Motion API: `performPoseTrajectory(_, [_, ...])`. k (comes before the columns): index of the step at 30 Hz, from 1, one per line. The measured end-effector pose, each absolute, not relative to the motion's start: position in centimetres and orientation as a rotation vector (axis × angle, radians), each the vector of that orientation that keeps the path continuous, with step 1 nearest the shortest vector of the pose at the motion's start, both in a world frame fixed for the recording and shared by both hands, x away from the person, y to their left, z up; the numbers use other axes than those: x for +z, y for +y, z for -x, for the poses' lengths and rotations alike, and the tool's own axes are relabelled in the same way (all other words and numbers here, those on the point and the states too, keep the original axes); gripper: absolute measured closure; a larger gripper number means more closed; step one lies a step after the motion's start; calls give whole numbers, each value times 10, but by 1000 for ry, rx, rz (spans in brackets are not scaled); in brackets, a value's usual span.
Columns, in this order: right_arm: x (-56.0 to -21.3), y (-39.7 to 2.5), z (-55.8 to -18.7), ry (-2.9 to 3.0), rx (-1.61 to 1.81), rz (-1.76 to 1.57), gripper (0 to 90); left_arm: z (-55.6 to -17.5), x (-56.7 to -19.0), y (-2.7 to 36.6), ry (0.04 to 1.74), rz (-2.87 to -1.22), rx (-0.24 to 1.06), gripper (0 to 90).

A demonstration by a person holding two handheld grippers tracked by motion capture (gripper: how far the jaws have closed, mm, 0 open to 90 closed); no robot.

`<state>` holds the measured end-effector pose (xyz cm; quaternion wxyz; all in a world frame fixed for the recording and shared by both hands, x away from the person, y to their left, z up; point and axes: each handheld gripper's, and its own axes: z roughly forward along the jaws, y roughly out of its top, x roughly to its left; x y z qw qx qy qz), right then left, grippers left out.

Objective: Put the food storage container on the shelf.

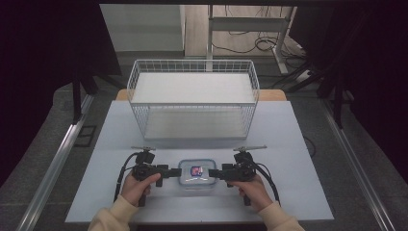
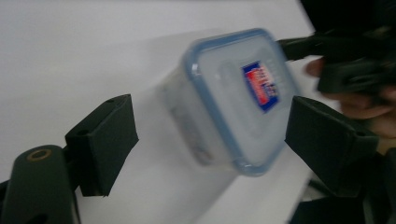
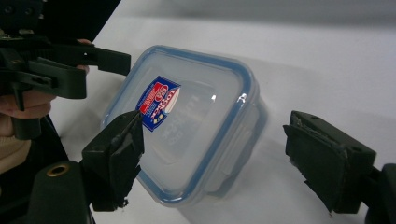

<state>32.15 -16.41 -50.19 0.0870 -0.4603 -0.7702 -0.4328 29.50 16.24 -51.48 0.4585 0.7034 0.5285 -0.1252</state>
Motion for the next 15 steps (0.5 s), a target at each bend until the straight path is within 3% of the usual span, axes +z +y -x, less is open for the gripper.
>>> performPoseTrajectory(11, [-515,-155,-322,-2232,-1224,1374,206,-297,-527,154,1320,-1713,-380,229])
performPoseTrajectory(15, [-518,-155,-323,-2201,-1216,1381,269,-298,-530,151,1306,-1715,-405,267])
